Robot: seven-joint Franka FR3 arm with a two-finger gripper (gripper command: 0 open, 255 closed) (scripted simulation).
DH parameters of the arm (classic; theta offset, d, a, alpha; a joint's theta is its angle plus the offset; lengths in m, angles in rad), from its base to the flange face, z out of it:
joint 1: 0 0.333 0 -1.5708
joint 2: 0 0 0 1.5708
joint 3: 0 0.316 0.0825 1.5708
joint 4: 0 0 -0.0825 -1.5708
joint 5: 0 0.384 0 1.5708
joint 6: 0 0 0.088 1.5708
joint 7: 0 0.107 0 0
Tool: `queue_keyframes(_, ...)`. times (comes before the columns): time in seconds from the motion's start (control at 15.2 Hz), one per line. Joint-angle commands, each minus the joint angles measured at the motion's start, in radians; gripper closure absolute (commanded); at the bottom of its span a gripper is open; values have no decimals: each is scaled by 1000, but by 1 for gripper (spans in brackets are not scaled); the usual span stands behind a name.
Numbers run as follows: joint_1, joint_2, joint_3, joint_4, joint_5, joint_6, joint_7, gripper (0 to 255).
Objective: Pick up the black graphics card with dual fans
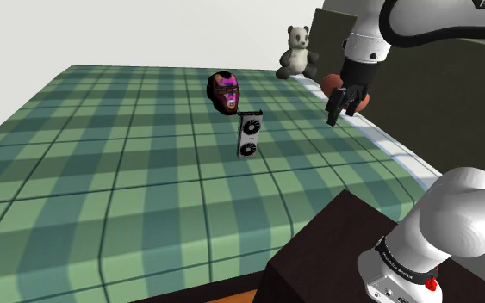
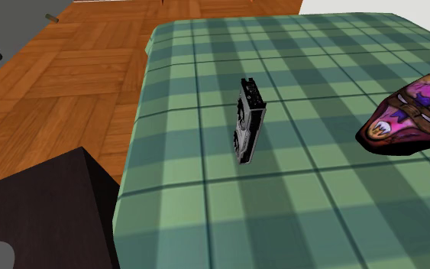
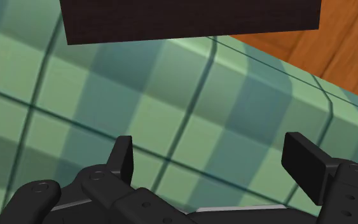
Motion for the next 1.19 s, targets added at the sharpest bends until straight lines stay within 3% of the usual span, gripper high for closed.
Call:
queue_keyframes(0.0,0,0,0,0,0,0,0,0)
queue_keyframes(0.53,26,307,-113,134,-60,165,-271,0)
queue_keyframes(1.12,56,677,-179,391,-39,267,-565,0)
